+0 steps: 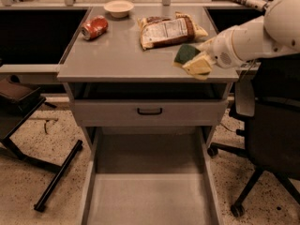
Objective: Pick sponge from middle drawer and place on counter
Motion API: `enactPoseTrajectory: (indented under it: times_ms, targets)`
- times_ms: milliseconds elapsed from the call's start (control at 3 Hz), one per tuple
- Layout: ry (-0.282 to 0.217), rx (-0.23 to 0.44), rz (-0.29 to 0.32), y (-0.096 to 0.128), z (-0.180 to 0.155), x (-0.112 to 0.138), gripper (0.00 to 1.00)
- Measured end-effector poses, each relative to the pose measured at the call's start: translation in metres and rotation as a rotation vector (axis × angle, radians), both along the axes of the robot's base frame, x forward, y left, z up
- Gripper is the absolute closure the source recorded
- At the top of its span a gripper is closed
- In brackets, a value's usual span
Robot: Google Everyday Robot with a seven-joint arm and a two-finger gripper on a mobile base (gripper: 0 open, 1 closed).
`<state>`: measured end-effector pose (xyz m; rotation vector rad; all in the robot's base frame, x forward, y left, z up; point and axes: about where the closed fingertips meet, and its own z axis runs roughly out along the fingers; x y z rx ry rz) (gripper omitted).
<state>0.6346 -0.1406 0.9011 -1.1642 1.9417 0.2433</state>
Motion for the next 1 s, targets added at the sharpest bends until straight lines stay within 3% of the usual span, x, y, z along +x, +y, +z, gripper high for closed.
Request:
enactPoseTrajectory:
  times_ms: [333, 667, 1000]
  targets:
    - [-0.073, 0.044, 0.11, 0.045, 0.002, 0.044, 1.0]
    - [-0.075, 0.038, 0.112, 0.048, -0.002, 0.053, 1.0]
    - [-0.074, -0.007, 0.098, 0.052, -0.02, 0.091, 1.0]
